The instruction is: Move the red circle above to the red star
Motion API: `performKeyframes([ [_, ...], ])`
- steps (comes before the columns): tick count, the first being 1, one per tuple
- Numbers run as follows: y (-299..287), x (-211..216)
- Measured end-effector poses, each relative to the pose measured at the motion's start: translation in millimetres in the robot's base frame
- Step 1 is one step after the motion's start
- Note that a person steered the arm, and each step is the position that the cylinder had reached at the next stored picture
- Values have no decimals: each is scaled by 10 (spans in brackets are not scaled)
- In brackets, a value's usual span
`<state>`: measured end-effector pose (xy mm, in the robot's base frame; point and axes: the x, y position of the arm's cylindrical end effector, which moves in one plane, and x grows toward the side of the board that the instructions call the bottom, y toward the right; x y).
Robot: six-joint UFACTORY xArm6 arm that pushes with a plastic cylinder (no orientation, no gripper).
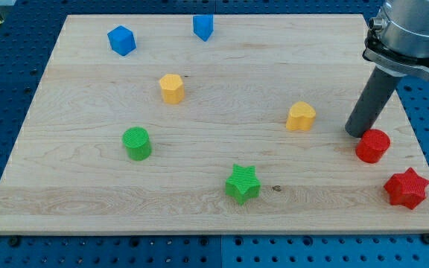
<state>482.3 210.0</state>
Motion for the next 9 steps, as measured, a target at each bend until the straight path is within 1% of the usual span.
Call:
performKeyframes([
  [1, 80, 82],
  [4, -83, 90],
  [6, -83, 270],
  [7, -83, 281],
  [9, 18, 331],
])
